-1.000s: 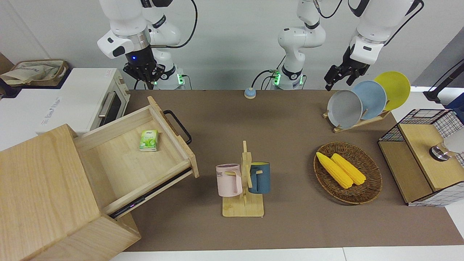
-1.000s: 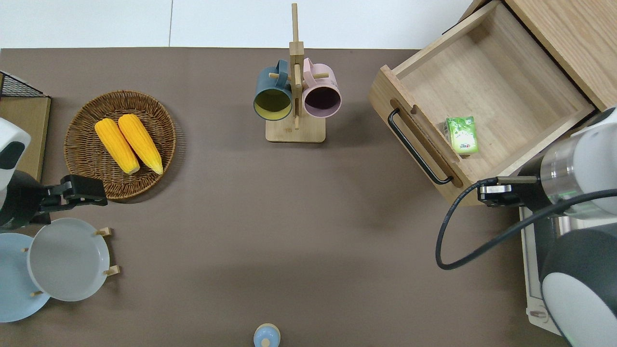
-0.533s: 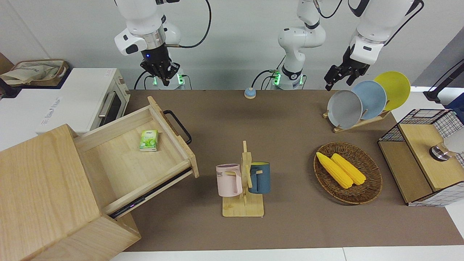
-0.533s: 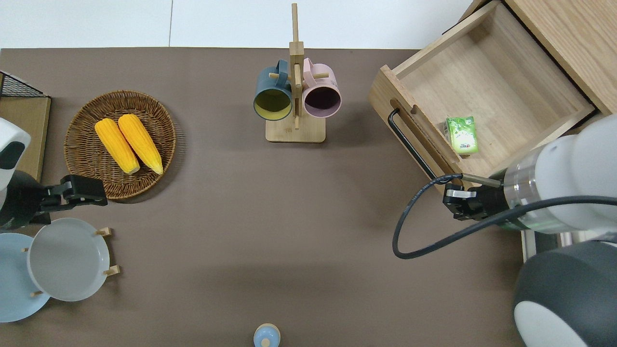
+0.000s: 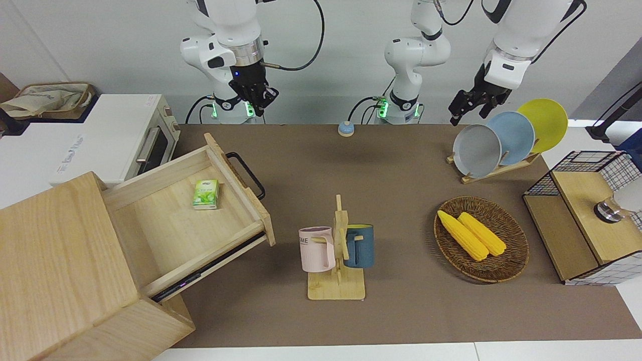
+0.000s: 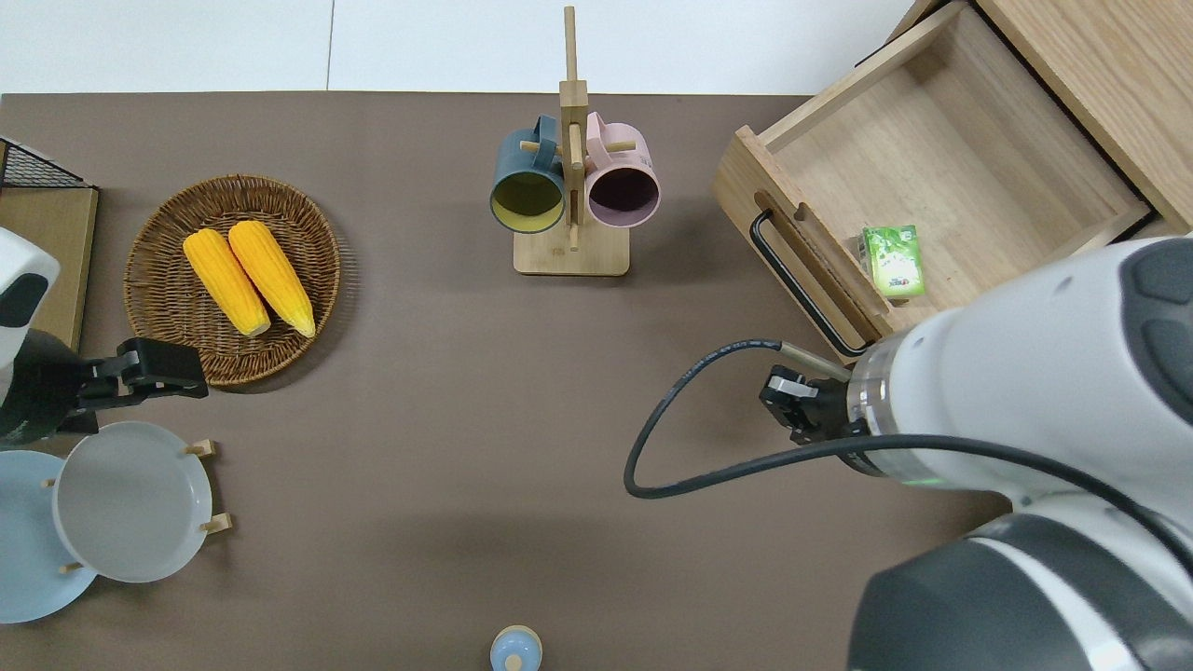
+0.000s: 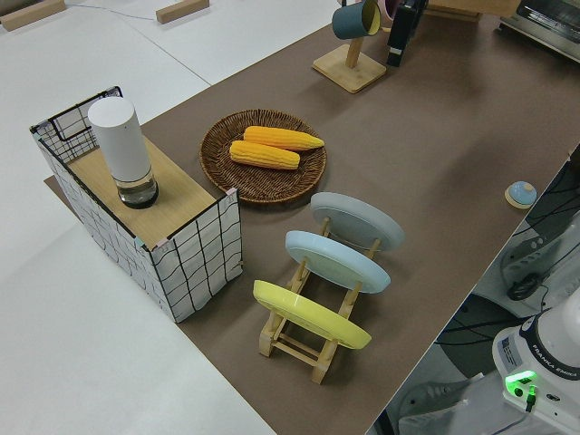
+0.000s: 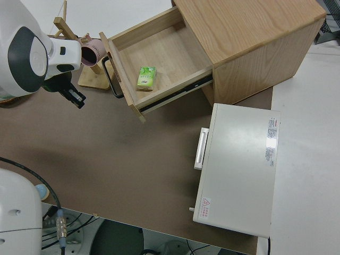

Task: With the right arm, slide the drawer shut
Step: 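Move the right gripper toward the front face of the open drawer, then push the drawer front with the right gripper away from the robot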

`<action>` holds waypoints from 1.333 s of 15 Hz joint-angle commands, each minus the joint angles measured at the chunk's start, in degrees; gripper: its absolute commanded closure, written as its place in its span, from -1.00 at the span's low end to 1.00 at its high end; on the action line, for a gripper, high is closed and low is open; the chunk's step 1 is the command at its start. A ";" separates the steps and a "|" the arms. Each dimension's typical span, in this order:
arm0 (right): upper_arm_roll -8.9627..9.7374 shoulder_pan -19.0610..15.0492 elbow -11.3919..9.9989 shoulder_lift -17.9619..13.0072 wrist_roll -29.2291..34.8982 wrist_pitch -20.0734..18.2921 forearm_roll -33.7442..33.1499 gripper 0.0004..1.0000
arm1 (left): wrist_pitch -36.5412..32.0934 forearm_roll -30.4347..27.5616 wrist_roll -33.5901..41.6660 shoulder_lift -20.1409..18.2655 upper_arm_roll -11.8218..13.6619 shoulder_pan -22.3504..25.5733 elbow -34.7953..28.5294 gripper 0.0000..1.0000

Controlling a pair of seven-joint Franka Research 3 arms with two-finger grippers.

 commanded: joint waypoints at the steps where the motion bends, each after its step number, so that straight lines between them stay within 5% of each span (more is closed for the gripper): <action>1: -0.26 2.33 -5.21 -0.99 8.26 6.73 1.51 1.00 | -0.89 -0.05 0.51 -0.48 0.25 -0.07 0.21 -0.99; 5: -0.26 4.62 -11.55 -0.73 15.56 16.05 0.37 1.00 | -0.89 -0.05 0.51 -0.48 0.25 -0.07 0.21 -0.99; 13: -0.26 4.62 -11.91 4.19 16.19 22.74 -0.07 1.00 | -0.89 -0.05 0.51 -0.48 0.25 -0.07 0.21 -0.99; 20: -0.26 2.95 -10.77 8.85 15.49 25.74 -6.75 1.00 | -0.97 -0.05 0.51 -0.48 0.25 -0.07 0.21 -0.99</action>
